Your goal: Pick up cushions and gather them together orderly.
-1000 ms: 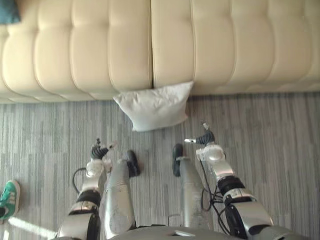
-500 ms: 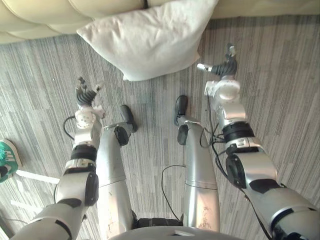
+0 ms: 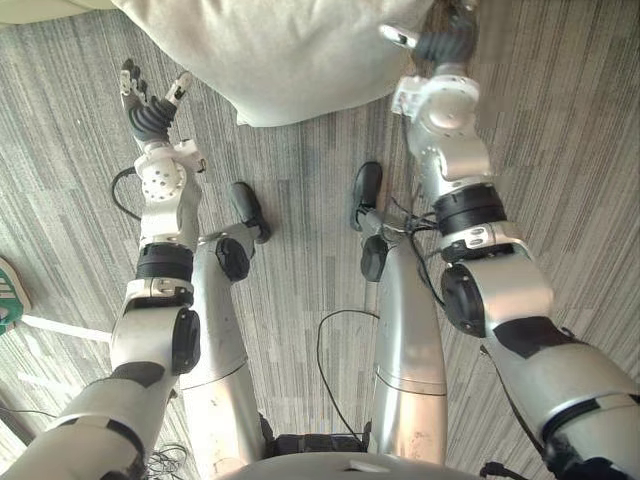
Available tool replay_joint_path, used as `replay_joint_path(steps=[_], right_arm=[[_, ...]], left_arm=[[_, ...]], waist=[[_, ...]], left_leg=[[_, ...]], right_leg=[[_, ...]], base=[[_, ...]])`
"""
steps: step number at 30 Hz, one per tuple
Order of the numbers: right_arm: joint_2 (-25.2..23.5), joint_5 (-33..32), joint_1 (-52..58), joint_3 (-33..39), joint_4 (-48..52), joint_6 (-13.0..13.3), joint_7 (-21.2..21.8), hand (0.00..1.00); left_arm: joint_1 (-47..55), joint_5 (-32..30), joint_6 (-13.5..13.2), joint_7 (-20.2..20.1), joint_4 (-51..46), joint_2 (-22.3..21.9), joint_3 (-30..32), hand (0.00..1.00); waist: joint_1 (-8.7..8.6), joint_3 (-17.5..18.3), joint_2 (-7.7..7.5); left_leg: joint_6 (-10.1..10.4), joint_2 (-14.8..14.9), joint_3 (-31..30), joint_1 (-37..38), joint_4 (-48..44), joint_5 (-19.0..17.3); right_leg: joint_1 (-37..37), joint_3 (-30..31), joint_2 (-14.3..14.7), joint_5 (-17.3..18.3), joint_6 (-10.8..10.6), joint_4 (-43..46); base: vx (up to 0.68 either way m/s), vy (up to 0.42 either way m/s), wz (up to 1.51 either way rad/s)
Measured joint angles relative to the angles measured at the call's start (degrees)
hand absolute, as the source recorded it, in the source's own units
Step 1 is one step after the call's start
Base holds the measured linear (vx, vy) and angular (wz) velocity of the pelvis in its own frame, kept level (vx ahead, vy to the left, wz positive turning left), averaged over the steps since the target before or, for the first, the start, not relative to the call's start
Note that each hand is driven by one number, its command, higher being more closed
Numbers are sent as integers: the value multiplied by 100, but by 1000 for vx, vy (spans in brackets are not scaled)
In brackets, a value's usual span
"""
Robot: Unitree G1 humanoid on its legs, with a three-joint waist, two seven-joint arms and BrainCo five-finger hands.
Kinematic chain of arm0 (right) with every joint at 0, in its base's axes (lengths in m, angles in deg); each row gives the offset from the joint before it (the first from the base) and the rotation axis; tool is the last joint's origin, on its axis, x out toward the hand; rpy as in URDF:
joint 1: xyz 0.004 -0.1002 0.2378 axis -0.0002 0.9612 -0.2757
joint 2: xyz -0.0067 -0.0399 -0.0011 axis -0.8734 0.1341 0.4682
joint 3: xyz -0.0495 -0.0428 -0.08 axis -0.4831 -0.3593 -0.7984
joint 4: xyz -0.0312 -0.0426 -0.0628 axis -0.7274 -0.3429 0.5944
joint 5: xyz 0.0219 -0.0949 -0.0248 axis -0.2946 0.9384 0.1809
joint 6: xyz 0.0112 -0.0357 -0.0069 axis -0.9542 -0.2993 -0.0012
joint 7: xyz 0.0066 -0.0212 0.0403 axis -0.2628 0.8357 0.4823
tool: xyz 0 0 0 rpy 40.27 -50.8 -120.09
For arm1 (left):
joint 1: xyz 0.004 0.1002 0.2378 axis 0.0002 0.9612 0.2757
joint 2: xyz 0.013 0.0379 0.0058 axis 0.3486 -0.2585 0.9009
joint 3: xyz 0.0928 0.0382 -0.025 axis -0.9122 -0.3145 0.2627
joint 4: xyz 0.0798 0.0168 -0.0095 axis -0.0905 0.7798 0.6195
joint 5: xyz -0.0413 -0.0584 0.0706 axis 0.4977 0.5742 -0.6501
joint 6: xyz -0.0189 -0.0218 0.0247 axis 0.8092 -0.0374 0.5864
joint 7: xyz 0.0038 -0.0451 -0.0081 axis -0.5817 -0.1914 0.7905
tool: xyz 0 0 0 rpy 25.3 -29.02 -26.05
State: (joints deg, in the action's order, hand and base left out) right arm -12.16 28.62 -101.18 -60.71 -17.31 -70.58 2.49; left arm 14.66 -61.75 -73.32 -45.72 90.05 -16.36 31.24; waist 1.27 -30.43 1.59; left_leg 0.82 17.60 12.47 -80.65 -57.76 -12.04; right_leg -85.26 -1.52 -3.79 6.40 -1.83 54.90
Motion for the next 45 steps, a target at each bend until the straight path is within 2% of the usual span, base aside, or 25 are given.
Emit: replay_joint_path(steps=[3, 8, 14, 18, 25, 36, 40, 45], right_arm=[[-285, 2, -101, -10, 59, 21, -195, 100], [-401, 3, -18, -165, 372, 38, -408, 100], [-288, -11, 197, -161, 776, 142, -423, 100], [-138, -124, 294, -149, 947, 240, -422, 100], [-144, -253, 734, -140, 1397, 394, -390, 100], [-429, -302, 1984, -263, 2345, 630, -110, 100], [-485, -295, 2878, -364, 2840, 691, 54, 100], [-661, -267, 4212, -367, 3569, 745, 200, 100]], left_arm=[[-328, -117, 10, 155, -116, -90, -2, 100], [-667, -227, 121, 382, -206, -124, -23, 100], [-688, -210, 128, 539, -345, -32, -107, 100], [-688, -196, 124, 538, -475, 75, -116, 100], [-655, -82, 118, 490, -677, 73, -223, 100], [305, 23, -47, 573, -2142, -73, -368, 100], [836, 7, -65, 599, -2801, -135, -607, 100], [1795, -102, -219, 502, -3555, -505, -938, 100]], waist=[[-6, 0, 0], [-95, 0, 0], [-68, 0, 0], [-44, 1, 1], [-35, 4, 4], [-133, 11, -1], [-177, 15, -7], [-183, 19, -10]], left_leg=[[21, 4, -24, -64, -5, 33], [43, 8, -86, -87, 9, 46], [105, 32, -133, -121, 126, 128], [148, 46, -164, -113, 191, 181], [166, 89, -179, 40, 258, 234], [291, 87, -156, 1090, 928, 441], [328, 76, -138, 1827, 1223, 479], [305, 9, -5, 3007, 1625, 427]], right_leg=[[-72, -24, 7, -32, 51, 69], [-72, -65, 23, -27, 44, 60], [-89, -120, 75, -59, 94, -32], [-82, -153, 98, -66, 106, -57], [113, -209, 131, -129, 201, -177], [1189, -329, 240, -283, 326, -865], [1977, -391, 277, -329, 336, -1201], [3172, -382, 284, -282, 242, -1700]], base=[[0, 0, 0], [0, 0, 0], [-12, -5, 0], [-2, -5, 1], [-8, -8, -2], [4, -28, -2], [52, -42, -1], [79, -26, -1]])
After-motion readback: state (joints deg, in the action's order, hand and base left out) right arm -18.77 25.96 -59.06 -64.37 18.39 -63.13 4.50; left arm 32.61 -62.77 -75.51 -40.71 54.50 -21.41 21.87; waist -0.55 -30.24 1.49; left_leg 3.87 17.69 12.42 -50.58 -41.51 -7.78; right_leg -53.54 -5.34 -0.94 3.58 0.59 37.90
